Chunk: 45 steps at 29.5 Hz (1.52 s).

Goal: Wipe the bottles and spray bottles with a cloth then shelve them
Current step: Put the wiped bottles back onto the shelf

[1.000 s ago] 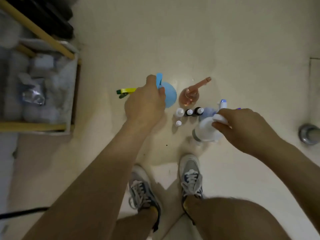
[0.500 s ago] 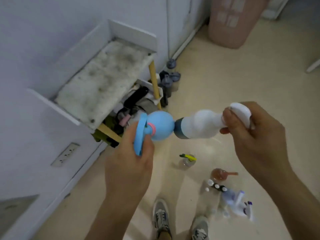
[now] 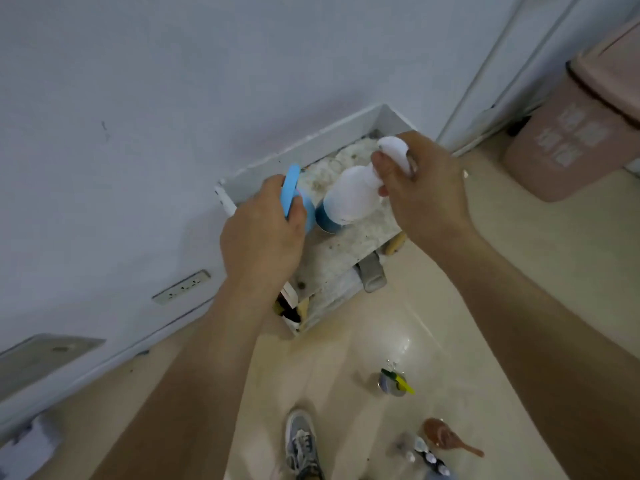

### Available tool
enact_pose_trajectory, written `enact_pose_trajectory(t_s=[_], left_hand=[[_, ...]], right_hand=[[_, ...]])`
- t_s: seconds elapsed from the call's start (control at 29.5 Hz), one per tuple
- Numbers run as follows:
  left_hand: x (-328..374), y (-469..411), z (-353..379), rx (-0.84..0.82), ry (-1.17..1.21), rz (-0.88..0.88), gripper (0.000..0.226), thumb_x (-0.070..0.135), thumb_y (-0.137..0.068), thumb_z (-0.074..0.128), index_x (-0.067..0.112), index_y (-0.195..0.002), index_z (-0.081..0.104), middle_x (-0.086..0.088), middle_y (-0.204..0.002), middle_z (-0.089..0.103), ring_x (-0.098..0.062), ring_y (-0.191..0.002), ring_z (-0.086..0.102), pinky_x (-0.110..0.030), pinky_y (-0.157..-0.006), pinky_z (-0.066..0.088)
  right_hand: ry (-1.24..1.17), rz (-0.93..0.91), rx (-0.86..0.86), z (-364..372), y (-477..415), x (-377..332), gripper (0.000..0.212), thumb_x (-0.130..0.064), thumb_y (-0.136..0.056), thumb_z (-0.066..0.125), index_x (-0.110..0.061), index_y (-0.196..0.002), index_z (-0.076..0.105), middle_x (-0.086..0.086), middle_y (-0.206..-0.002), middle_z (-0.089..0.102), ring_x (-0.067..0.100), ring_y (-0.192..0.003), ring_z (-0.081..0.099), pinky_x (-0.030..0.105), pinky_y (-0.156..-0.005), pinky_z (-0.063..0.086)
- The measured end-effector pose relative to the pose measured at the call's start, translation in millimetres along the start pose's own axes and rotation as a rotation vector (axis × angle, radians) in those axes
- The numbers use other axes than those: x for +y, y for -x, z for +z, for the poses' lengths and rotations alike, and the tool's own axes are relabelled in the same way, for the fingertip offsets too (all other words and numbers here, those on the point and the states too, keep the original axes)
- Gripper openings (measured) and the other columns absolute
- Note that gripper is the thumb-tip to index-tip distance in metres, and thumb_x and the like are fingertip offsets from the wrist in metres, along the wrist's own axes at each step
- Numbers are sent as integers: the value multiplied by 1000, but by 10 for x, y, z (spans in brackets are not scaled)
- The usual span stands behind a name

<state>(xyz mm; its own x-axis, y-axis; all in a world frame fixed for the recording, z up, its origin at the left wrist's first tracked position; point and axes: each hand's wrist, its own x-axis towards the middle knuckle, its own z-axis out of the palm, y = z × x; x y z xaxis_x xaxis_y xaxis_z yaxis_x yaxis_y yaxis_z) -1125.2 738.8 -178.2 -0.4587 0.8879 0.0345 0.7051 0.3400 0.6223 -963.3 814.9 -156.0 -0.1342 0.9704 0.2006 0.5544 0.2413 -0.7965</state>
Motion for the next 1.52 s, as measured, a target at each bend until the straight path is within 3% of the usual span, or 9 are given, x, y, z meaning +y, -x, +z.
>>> enact_pose_trajectory(t_s=[0.2, 0.44, 0.58, 0.68, 0.81, 0.95, 1.08, 1.25, 1.52], left_hand=[[-161, -584, -111, 68, -112, -42, 35, 36, -103, 42, 14, -129, 49, -10, -98, 65, -27, -80, 54, -34, -67, 32], [-127, -798, -158, -24, -168, 5, 44, 39, -99, 49, 21, -138, 41, 2, -93, 56, -17, -75, 49, -32, -65, 35], [-76, -936, -120, -96, -149, -36, 47, 39, -93, 57, 24, -135, 44, -3, -106, 62, -25, -91, 60, -38, -76, 50], [2, -887, -193, -60, -233, -88, 71, 35, -86, 69, 23, -146, 33, -7, -130, 50, -23, -115, 51, -26, -82, 42], [160, -465, -277, 172, -125, 270, 40, 13, -83, 66, 12, -123, 58, -11, -110, 57, -20, -95, 55, -25, -70, 45], [148, -113, 74, -268, 35, 331, 28, 26, -92, 44, 19, -105, 68, 4, -95, 68, -11, -75, 60, -28, -63, 52], [12, 57, 568, -701, -40, 345, 33, 24, -99, 44, 22, -127, 60, 2, -119, 64, -16, -104, 59, -29, -86, 47], [-170, 424, 1227, -963, -110, 414, 35, 18, -96, 47, 21, -129, 59, 0, -123, 62, -20, -112, 54, -31, -93, 42], [-536, 1493, 2748, -1254, -412, 593, 45, 20, -92, 49, 22, -137, 48, 0, -135, 51, -22, -126, 42, -32, -101, 39]], right_hand=[[-23, -55, -103, 523, -315, -104, 21, -33, -96, 58, -18, -109, 64, -4, -87, 64, 15, -81, 60, 28, -68, 47], [-125, -2, -317, 708, -555, -2, 40, -28, -85, 74, -22, -121, 58, -10, -101, 63, 6, -85, 61, 11, -73, 50], [-83, 60, -434, 690, -673, 27, 44, -27, -82, 77, -26, -122, 58, -14, -101, 60, 4, -85, 59, 10, -76, 47], [-56, 93, -449, 660, -667, 15, 48, -27, -81, 78, -20, -126, 61, -13, -100, 59, 8, -89, 59, 17, -78, 48], [-160, 142, -368, 689, -582, 47, 47, -23, -80, 79, -26, -123, 62, -16, -97, 64, -9, -82, 60, 6, -73, 44], [-253, 222, -327, 656, -439, 111, 60, -10, -84, 71, -30, -137, 50, -11, -123, 61, -1, -91, 62, 12, -77, 50], [-185, 490, -103, 381, 66, 539, 41, -8, -91, 61, -30, -125, 59, -10, -111, 66, 1, -81, 62, 14, -72, 49], [-97, 967, 121, -52, 1378, 1400, 33, -4, -88, 58, -31, -106, 63, 3, -106, 70, 14, -74, 63, 34, -75, 51], [-6, 1384, 46, -265, 3254, 2720, 53, -13, -91, 63, -20, -140, 44, 8, -130, 54, 24, -103, 52, 28, -80, 37]])
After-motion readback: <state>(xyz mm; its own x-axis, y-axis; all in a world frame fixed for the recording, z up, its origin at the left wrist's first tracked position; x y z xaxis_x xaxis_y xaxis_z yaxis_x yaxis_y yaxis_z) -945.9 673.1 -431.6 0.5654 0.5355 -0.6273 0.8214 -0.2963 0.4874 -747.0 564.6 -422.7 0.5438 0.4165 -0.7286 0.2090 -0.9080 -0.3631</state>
